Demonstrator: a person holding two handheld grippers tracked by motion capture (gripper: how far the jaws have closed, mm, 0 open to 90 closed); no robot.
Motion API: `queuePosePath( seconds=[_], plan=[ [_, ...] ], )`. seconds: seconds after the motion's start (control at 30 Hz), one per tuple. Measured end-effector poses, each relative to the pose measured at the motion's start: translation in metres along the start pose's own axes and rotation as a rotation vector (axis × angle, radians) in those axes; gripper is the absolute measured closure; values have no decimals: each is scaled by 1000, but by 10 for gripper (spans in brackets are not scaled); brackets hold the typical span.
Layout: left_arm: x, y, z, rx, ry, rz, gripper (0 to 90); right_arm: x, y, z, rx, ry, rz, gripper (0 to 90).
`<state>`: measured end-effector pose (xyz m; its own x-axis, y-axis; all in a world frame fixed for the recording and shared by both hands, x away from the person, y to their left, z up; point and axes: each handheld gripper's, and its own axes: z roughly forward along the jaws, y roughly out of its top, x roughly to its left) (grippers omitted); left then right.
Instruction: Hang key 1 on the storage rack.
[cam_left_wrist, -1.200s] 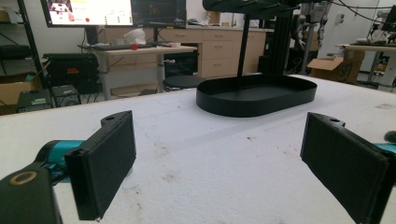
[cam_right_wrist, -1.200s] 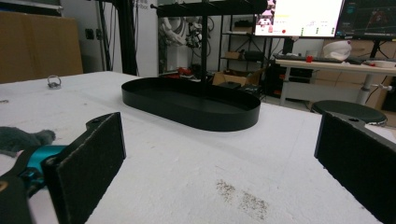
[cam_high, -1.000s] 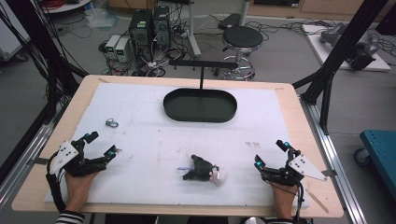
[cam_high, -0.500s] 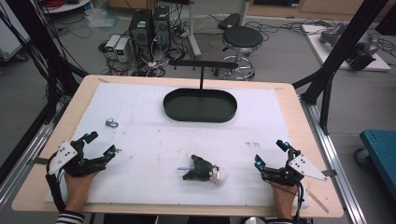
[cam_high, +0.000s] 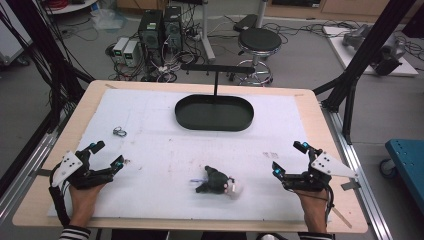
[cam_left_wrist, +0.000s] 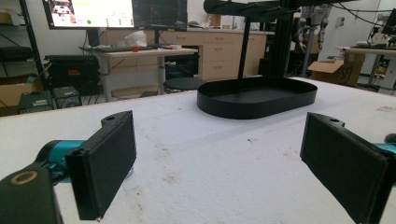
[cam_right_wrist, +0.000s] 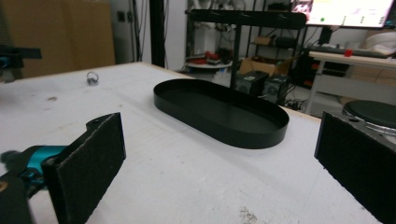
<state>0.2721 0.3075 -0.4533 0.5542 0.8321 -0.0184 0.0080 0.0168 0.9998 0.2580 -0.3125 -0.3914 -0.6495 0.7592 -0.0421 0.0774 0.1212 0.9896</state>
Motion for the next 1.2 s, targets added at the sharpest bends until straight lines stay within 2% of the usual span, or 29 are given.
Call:
queuePosePath(
  seconds=[0.23, 0.3, 0.33, 0.37, 0.4, 0.43, 0.5, 0.53, 0.57, 0.6, 0.63, 0.67, 0.7, 0.73, 0.77, 0.93, 1.2],
  plan=[
    [0, 0, 0, -1, -1, -1, 110, 9, 39, 7, 156, 126, -82, 11],
    [-1, 0, 0, -1, -2, 2, 110, 13, 49, 12, 198, 159, -125, 12],
    [0, 0, 0, -1, -3, 2, 110, 16, 53, 14, 221, 175, -134, 11],
    [0, 0, 0, -1, -3, 2, 110, 16, 53, 14, 221, 175, -134, 11],
    [0, 0, 0, -2, -2, -1, 110, 21, 62, 20, 259, 211, -156, 11],
    [0, 0, 0, -2, -3, -1, 110, 21, 62, 20, 259, 211, -156, 11],
    [0, 0, 0, -2, -3, -2, 110, 27, 68, 27, 305, 252, -170, 12],
    [0, 0, 0, -1, -3, 1, 110, 27, 68, 27, 305, 252, -170, 12],
    [0, 0, 0, -1, -4, -1, 110, 33, 71, 35, 354, 281, -187, 12],
    [0, 0, 0, -1, -4, -2, 110, 33, 71, 35, 354, 281, -187, 12],
    [0, 0, 0, -1, -3, -1, 110, 40, 72, 41, 395, 303, -219, 12],
    [0, 0, 0, 0, -2, 0, 110, 40, 72, 41, 395, 303, -219, 12],
    [0, 0, 0, 0, -2, -1, 110, 46, 73, 45, 432, 322, -257, 12],
    [0, 0, 0, 0, -2, -1, 110, 46, 73, 45, 432, 322, -257, 12],
    [0, 0, 0, 0, -2, -1, 110, 52, 73, 50, 459, 343, -273, 12],
    [0, 0, 0, -1, -3, -3, 110, 60, 72, 59, 492, 374, -286, 12],
    [0, 0, 0, -2, -3, 0, 110, 74, 67, 74, 608, 430, -300, 12]
  ],
)
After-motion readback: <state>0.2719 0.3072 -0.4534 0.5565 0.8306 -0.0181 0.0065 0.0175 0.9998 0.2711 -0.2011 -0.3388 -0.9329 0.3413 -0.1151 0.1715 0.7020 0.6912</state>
